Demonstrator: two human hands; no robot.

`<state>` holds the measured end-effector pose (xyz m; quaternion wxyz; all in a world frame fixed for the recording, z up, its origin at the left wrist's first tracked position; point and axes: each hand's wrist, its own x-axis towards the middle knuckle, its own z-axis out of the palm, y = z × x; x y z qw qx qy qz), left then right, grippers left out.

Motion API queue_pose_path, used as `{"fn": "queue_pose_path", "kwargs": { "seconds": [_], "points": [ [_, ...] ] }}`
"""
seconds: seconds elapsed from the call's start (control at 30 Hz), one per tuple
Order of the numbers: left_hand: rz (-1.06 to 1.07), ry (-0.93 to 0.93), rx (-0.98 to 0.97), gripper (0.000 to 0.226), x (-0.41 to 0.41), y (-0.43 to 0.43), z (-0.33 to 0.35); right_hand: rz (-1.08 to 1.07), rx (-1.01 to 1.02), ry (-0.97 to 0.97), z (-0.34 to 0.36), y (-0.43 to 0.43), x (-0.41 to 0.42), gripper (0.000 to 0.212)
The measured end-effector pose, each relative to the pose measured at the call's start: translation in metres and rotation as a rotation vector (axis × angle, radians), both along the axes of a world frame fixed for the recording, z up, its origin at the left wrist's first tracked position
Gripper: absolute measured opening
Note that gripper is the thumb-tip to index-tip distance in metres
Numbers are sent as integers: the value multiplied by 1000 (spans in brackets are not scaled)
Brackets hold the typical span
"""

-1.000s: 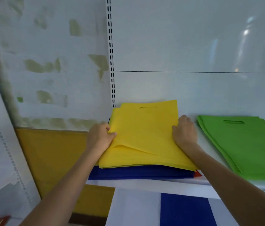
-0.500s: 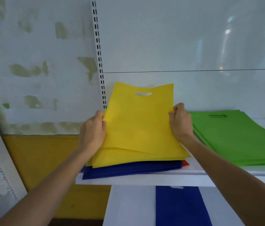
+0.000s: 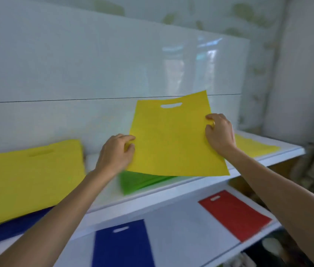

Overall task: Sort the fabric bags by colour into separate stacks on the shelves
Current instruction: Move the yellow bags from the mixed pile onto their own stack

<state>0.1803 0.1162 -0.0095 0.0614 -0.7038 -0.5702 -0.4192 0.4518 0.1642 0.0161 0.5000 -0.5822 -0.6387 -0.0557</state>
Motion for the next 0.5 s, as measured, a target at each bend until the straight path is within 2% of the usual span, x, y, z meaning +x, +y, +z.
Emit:
{"fn": "queue_pose_path", "kwargs": {
  "seconds": [0.23,0.5],
  "points": [
    [-298,-105,-73,30,175,41,-25,-239,-52,-13,-10,-33,180,39],
    [-537,-18,-182,37,316,84,-46,-425,-83,73,-34,-50,313,36]
  ]
}}
